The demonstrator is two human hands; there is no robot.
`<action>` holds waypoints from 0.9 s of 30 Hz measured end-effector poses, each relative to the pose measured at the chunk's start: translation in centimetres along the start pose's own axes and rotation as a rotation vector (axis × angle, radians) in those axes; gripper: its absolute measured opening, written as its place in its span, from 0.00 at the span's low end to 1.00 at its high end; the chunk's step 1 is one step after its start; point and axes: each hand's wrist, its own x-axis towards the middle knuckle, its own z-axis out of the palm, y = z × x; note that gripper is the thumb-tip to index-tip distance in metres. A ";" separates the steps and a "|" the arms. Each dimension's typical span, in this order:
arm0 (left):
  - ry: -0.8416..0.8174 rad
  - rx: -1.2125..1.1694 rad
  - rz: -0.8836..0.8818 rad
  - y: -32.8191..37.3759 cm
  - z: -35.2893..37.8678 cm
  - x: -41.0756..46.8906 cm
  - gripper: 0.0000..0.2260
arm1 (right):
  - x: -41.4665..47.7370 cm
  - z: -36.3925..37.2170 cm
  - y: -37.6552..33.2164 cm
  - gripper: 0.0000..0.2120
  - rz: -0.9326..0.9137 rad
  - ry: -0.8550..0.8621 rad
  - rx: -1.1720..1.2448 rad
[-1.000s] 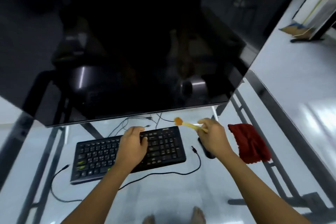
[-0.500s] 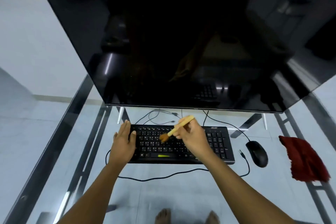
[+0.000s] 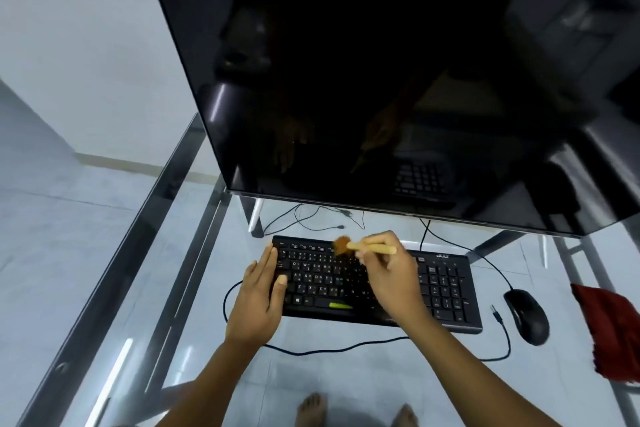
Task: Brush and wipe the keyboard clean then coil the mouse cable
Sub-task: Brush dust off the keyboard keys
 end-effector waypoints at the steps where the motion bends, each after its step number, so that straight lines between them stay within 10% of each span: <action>1: -0.002 0.002 0.000 0.0 0.0 0.0 0.27 | -0.2 0.2 -0.3 0.04 0.018 -0.119 0.008; 4: 0.006 -0.003 0.002 0.0 -0.2 0.0 0.27 | -0.8 1.6 -0.1 0.06 0.014 -0.408 -0.059; 7: -0.002 -0.020 -0.003 0.1 -0.3 0.1 0.26 | -0.2 1.7 -0.1 0.11 -0.001 -0.080 -0.037; 11: 0.009 -0.013 -0.003 0.0 -0.3 0.1 0.26 | -1.0 2.5 -0.2 0.06 -0.033 -0.324 -0.109; 15: -0.010 -0.049 -0.009 0.3 -0.4 0.1 0.27 | 0.4 1.7 0.3 0.07 -0.074 0.023 -0.043; 19: -0.048 -0.059 0.051 0.5 -1.1 -0.2 0.35 | 0.3 2.2 -0.5 0.05 -0.098 -0.236 -0.168; 22: -0.089 -0.032 0.042 0.9 -1.1 -0.2 0.45 | 1.7 2.2 -1.1 0.12 -0.147 0.011 -0.138; 27: -0.100 0.011 0.010 0.8 -1.0 0.0 0.54 | 2.6 5.1 -2.9 0.06 0.140 -0.110 0.086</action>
